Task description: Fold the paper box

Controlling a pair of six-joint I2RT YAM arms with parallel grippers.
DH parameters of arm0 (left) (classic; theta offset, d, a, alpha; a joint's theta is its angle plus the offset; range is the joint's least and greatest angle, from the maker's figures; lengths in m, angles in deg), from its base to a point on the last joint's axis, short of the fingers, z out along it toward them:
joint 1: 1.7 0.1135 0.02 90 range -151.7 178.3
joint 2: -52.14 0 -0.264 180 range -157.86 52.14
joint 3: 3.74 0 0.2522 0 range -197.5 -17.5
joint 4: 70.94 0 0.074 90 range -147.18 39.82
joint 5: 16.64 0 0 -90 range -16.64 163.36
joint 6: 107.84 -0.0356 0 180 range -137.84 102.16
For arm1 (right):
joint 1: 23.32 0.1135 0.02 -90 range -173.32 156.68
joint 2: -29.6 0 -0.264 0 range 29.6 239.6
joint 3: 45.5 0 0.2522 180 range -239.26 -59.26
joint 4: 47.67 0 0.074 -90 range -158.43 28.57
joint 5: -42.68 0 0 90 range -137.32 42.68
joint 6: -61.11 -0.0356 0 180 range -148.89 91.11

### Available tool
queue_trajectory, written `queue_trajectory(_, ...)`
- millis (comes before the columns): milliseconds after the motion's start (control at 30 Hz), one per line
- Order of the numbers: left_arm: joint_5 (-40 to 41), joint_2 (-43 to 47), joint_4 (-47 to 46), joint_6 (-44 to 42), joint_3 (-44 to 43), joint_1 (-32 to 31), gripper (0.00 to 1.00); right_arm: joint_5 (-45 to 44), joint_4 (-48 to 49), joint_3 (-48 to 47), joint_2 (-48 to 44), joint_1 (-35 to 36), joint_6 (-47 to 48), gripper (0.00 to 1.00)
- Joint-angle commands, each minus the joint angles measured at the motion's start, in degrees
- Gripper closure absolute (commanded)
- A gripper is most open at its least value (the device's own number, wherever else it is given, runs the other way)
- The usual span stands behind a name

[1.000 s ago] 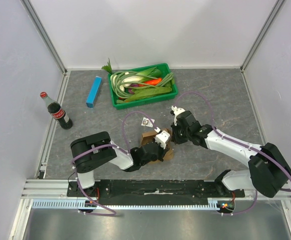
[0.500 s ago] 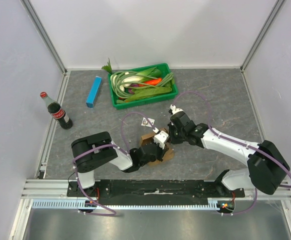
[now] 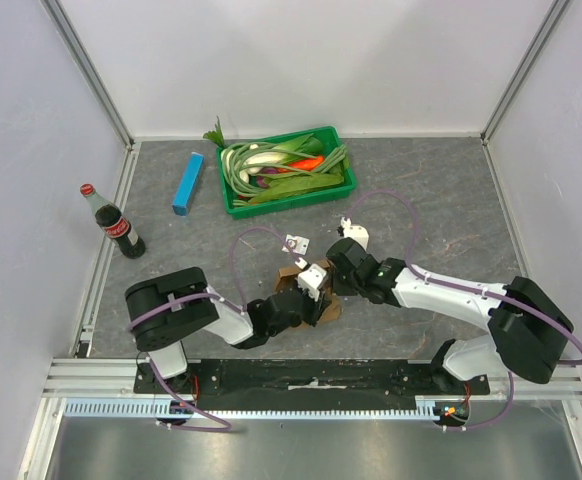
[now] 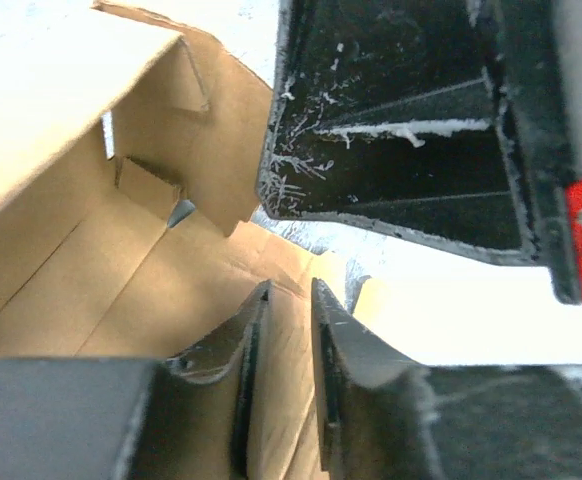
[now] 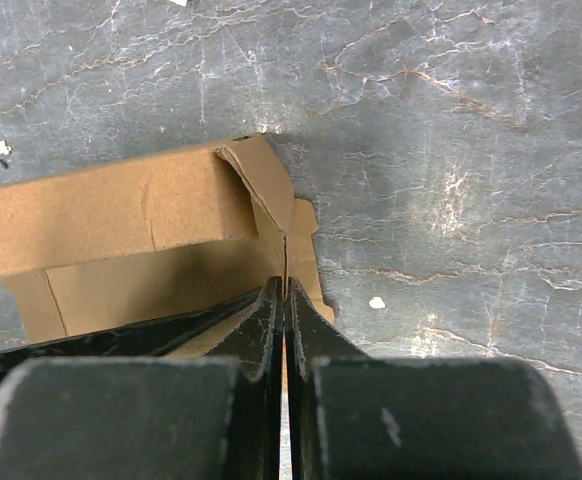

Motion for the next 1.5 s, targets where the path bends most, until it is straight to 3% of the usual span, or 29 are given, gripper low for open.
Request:
queue_trajectory(0, 1.76, 5.29, -0.82, 1.53, 2.13, -0.08, 0.68, -6.34, 0.23, -1.31, 0.76, 1.61, -2.78, 1.00)
queue_trajectory(233, 5.45, 11.36, 0.24, 2.50, 5.04, -0.08, 0.51, -6.44, -0.30, -2.20, 1.02, 2.14, -3.04, 1.00)
queue_trajectory(400, 10.81, 7.07, 0.51, -0.39, 1.61, -0.17, 0.51, -5.30, -0.21, -2.46, 0.59, 2.14, -4.10, 1.00)
queue_trajectory(667, 16.25, -4.88, -15.23, -10.24, 0.73, -1.66, 0.46, -3.19, -0.83, -4.04, 1.20, 2.14, -6.47, 1.00)
queue_trajectory(1133, 16.62, -8.06, -19.36, -13.67, -1.91, -1.75, 0.39, -1.43, -0.13, -3.95, 1.38, 2.23, -8.67, 1.00)
queue_trajectory(1267, 15.30, -4.47, -19.18, -10.60, 2.03, -1.84, 0.41, -1.78, -0.21, -3.95, 1.02, 2.14, -7.44, 1.00)
queue_trajectory(1467, 14.42, 11.16, -11.12, -2.44, 7.84, -1.92, 0.41, -3.88, -0.74, -3.69, -0.56, 1.97, -2.18, 1.00)
